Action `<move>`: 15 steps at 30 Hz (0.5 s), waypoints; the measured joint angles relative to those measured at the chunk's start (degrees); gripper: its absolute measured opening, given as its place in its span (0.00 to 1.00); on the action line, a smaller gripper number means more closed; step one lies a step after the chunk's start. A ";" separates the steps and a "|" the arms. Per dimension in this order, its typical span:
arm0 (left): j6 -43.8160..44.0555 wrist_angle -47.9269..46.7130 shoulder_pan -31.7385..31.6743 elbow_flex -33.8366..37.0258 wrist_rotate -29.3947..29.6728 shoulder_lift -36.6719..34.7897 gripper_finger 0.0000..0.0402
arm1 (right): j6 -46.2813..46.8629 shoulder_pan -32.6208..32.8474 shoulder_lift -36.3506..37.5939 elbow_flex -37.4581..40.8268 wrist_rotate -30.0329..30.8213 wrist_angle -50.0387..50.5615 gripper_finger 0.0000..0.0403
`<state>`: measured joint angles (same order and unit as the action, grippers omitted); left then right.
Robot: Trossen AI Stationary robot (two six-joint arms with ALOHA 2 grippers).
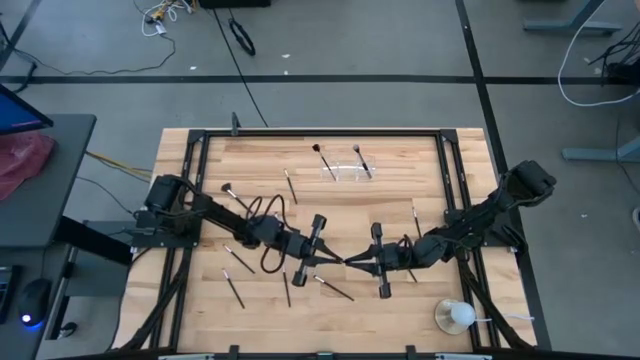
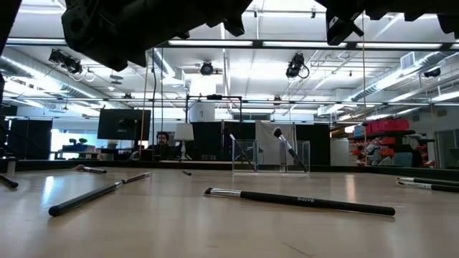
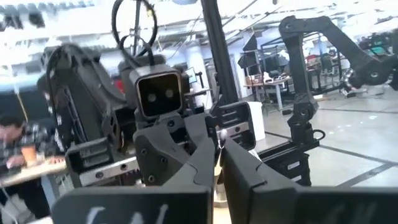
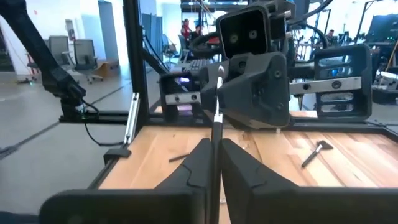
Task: Put items in baskets/containers
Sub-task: Put the black eyeshadow brush into the transparent organizer
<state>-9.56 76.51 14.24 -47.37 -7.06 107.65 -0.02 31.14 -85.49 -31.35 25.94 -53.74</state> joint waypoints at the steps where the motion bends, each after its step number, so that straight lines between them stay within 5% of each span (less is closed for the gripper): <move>1: 0.85 -0.20 0.03 0.00 1.05 0.07 0.05 | 0.36 0.00 0.04 -0.02 0.35 0.97 0.08; 5: 3.54 -3.30 -0.27 0.00 5.19 -1.27 0.03 | 5.58 0.88 2.56 -0.02 6.55 11.51 0.13; 10: 4.20 -11.55 -2.52 0.00 15.59 -5.15 0.03 | 20.05 2.66 11.69 0.02 16.27 37.14 0.20; 15: 2.73 -12.96 -9.01 0.00 25.62 -6.26 0.04 | 32.25 3.21 15.87 0.04 17.39 50.30 0.23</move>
<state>-6.83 63.55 5.23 -47.37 18.56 101.38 32.23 34.35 -69.63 -31.31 43.34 -3.44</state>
